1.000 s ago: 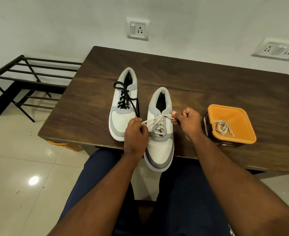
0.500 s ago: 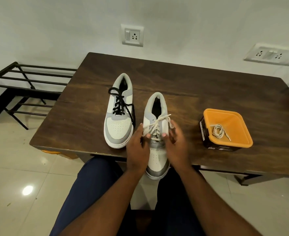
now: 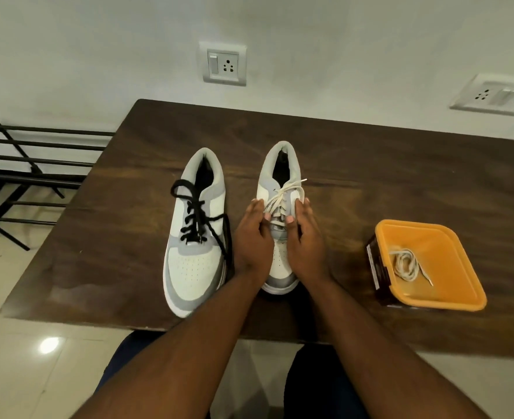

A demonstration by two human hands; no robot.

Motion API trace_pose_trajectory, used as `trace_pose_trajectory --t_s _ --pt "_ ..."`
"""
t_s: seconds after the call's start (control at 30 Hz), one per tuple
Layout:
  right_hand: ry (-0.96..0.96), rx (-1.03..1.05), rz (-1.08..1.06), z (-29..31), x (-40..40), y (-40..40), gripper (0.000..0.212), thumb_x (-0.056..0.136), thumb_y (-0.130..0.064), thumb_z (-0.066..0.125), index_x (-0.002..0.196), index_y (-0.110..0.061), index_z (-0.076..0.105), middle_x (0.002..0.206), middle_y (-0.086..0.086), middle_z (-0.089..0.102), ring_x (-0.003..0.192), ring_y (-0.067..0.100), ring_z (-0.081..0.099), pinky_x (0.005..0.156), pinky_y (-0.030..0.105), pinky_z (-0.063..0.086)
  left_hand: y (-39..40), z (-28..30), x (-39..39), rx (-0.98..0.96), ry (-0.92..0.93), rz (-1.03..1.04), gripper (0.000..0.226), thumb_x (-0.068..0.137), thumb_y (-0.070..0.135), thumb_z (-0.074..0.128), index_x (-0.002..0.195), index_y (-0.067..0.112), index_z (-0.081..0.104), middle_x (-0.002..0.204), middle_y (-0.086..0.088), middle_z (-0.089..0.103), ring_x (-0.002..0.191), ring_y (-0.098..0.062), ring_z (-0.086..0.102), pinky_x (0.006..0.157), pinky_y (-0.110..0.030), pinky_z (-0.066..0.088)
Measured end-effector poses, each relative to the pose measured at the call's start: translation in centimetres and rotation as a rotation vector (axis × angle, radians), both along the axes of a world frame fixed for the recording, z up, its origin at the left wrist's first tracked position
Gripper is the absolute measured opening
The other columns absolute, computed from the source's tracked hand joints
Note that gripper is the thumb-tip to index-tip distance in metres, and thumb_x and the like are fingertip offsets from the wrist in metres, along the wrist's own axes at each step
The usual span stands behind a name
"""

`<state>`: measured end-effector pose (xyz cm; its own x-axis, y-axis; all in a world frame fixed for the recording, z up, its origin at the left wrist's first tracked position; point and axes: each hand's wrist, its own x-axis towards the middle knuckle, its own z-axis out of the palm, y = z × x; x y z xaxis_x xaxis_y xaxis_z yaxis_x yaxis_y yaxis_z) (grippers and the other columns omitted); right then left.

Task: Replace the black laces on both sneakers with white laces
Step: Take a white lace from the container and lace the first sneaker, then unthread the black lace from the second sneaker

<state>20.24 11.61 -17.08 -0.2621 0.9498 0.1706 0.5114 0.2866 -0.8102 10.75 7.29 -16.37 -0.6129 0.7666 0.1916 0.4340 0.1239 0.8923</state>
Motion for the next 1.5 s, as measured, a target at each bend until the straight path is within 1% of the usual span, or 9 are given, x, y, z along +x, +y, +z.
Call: trace_pose_trajectory --t_s 0.1,0.33,0.43,0.63,0.77,0.93,1.13,1.33,1.5 --pt "0.012 0.014 -0.008 -0.1 -0.5 3.5 0.048 0.103 -0.027 0.039 0.148 -0.011 0.033 0.157 0.007 0.027 0.146 0.015 0.021 0.103 -0.002 0.011 3.5 -0.1 -0.3 0.007 -0.037 -0.004 0.037 0.101 0.011 0.048 0.137 0.003 0.052 0.145 -0.011 0.049 0.139 -0.018 0.04 0.097 0.008 0.015" --pt "0.006 0.024 -0.026 -0.1 -0.7 9.3 0.047 0.103 -0.027 0.04 0.146 -0.008 0.036 0.157 0.009 0.027 0.145 0.015 0.023 0.107 0.012 0.018 9.7 -0.5 -0.4 -0.005 -0.025 -0.013 0.036 0.101 0.01 0.047 0.136 0.0 0.053 0.144 -0.014 0.05 0.138 -0.021 0.041 0.099 0.007 0.014" --pt "-0.041 0.019 -0.012 0.3 -0.8 10.6 0.047 0.104 -0.025 0.037 0.147 -0.007 0.034 0.157 0.011 0.025 0.146 0.018 0.02 0.107 0.013 0.016 10.9 0.0 -0.5 -0.057 0.016 -0.027 0.037 0.102 0.011 0.045 0.138 0.002 0.051 0.146 -0.013 0.047 0.139 -0.021 0.04 0.103 -0.002 0.016" --pt "-0.123 0.027 0.03 2.2 -0.6 9.5 0.049 0.105 -0.03 0.032 0.15 -0.011 0.029 0.161 0.013 0.006 0.149 0.027 0.01 0.117 0.037 0.023 9.7 2.9 -0.5 -0.143 0.055 -0.074 0.04 0.104 0.015 0.038 0.141 0.004 0.048 0.146 -0.011 0.048 0.138 -0.024 0.041 0.111 -0.025 0.028" --pt "-0.069 0.239 0.138 3.5 -1.8 4.6 0.044 0.1 -0.018 0.041 0.141 -0.002 0.043 0.155 0.019 0.026 0.146 0.028 0.021 0.116 0.034 0.022 3.2 5.2 -1.3 0.011 0.15 -0.061 0.038 0.1 0.006 0.044 0.137 0.005 0.053 0.143 -0.008 0.052 0.137 -0.019 0.043 0.108 -0.013 0.023" --pt "-0.052 0.2 0.377 3.5 -5.3 -2.0 0.044 0.101 -0.017 0.044 0.143 -0.006 0.042 0.153 0.013 0.033 0.144 0.02 0.023 0.117 0.025 0.017 -5.9 4.9 -4.9 0.307 0.306 0.163 0.037 0.093 -0.006 0.051 0.129 -0.002 0.058 0.133 -0.013 0.058 0.128 -0.02 0.051 0.108 -0.017 0.035" --pt "-0.008 -0.134 0.396 2.5 -8.8 -6.1 0.051 0.102 -0.021 0.042 0.15 -0.008 0.027 0.158 0.007 0.023 0.147 0.014 0.016 0.112 0.015 0.009 -8.1 2.2 -8.2 -0.037 -0.032 0.212 0.04 0.102 0.013 0.045 0.141 0.005 0.047 0.147 -0.011 0.046 0.138 -0.018 0.039 0.104 -0.011 0.023" --pt "0.004 -0.138 0.306 2.3 -6.4 -8.1 0.047 0.103 -0.019 0.04 0.148 -0.007 0.033 0.156 0.008 0.03 0.146 0.016 0.022 0.113 0.015 0.014 -9.6 2.3 -5.1 -0.07 -0.204 0.169 0.04 0.102 0.017 0.045 0.142 0.008 0.047 0.148 -0.008 0.046 0.139 -0.016 0.039 0.116 -0.03 0.03" --pt "0.042 -0.132 0.196 1.9 -0.5 -11.7 0.047 0.102 -0.014 0.043 0.147 -0.009 0.034 0.155 0.006 0.032 0.144 0.013 0.025 0.114 0.016 0.018 -12.3 1.6 0.9 -0.044 -0.145 0.054 0.044 0.102 0.018 0.046 0.145 0.008 0.041 0.152 -0.007 0.04 0.141 -0.008 0.028 0.116 -0.022 0.02"
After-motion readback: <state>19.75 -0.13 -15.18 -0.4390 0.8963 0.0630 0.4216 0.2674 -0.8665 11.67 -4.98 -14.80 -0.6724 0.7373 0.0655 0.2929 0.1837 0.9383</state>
